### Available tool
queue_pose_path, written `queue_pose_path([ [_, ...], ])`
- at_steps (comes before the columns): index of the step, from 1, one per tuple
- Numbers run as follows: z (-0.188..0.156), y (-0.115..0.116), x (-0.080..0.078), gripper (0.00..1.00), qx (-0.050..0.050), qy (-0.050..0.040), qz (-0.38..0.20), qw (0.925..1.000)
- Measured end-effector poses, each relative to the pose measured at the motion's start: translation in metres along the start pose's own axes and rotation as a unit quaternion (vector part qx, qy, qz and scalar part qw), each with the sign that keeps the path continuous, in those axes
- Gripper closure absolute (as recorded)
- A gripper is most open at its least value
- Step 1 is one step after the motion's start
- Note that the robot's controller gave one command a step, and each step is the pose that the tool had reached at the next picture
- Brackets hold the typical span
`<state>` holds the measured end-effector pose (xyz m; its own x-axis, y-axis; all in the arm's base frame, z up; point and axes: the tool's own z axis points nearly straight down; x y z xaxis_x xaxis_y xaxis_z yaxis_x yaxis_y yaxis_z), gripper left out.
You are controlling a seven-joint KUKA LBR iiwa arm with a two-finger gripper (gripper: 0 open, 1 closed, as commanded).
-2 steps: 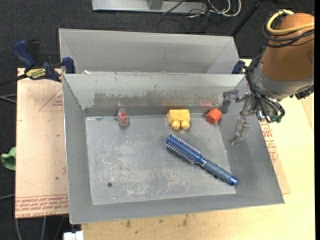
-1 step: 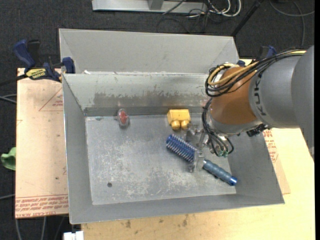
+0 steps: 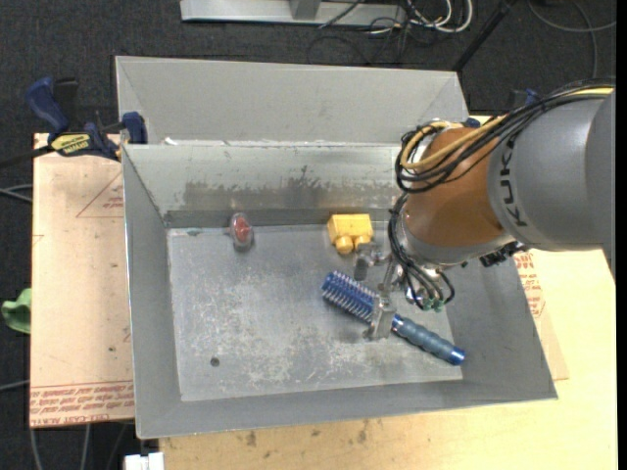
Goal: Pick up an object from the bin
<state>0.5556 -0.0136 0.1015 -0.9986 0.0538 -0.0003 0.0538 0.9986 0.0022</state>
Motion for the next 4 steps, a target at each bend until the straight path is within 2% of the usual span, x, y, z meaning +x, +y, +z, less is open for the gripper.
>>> queue_pose_path([
  [1,0.001,0.007,0.009,0.0,0.0,-0.0001,0.06,0.9982],
  [2,0.033,0.001,0.0,0.0,0.001,0.0009,0.074,0.9972],
  [3,0.033,0.001,0.0,0.0,0.001,0.0003,0.073,0.9973],
  [4,0.033,0.003,0.0,1.0,-0.001,0.0004,0.074,0.9973],
])
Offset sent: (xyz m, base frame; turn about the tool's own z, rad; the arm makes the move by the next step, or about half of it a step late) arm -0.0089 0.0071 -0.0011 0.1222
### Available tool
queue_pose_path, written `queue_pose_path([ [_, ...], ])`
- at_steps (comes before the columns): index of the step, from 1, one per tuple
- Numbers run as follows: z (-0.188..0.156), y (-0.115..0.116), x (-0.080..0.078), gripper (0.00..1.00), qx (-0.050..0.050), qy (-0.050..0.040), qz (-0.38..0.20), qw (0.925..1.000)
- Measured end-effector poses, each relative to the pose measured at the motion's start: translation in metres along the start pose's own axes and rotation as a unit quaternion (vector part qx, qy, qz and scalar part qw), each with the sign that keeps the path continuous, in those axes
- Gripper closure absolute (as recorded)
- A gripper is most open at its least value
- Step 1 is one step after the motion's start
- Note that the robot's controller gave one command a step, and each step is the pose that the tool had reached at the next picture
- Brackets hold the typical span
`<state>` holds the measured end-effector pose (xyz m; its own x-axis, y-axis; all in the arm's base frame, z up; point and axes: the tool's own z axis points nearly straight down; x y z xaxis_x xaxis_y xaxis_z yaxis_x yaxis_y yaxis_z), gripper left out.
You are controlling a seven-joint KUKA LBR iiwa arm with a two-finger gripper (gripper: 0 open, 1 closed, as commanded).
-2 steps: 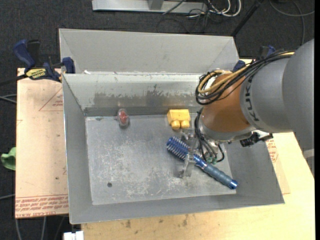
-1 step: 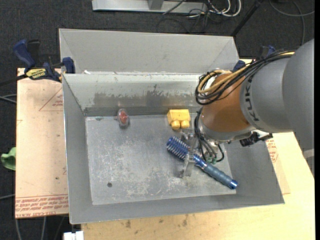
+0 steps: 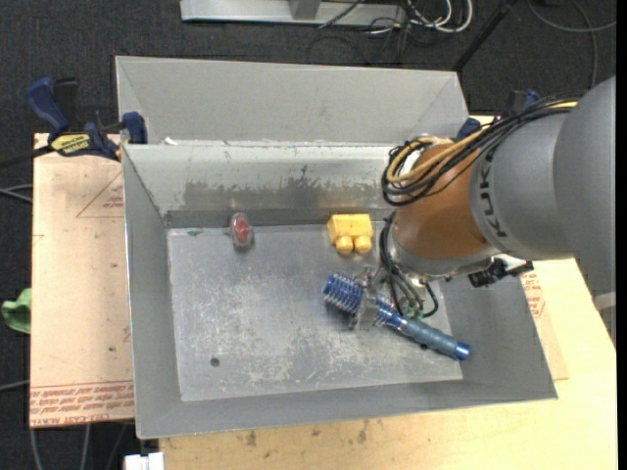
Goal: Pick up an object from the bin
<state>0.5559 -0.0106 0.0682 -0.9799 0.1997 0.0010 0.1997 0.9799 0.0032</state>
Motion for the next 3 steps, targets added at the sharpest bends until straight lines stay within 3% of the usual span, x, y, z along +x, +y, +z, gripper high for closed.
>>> queue_pose_path([
  [1,-0.054,0.001,-0.001,1.0,0.0,-0.0033,-0.001,1.0],
  [3,-0.123,0.002,-0.003,1.0,0.001,-0.0027,-0.003,1.0],
])
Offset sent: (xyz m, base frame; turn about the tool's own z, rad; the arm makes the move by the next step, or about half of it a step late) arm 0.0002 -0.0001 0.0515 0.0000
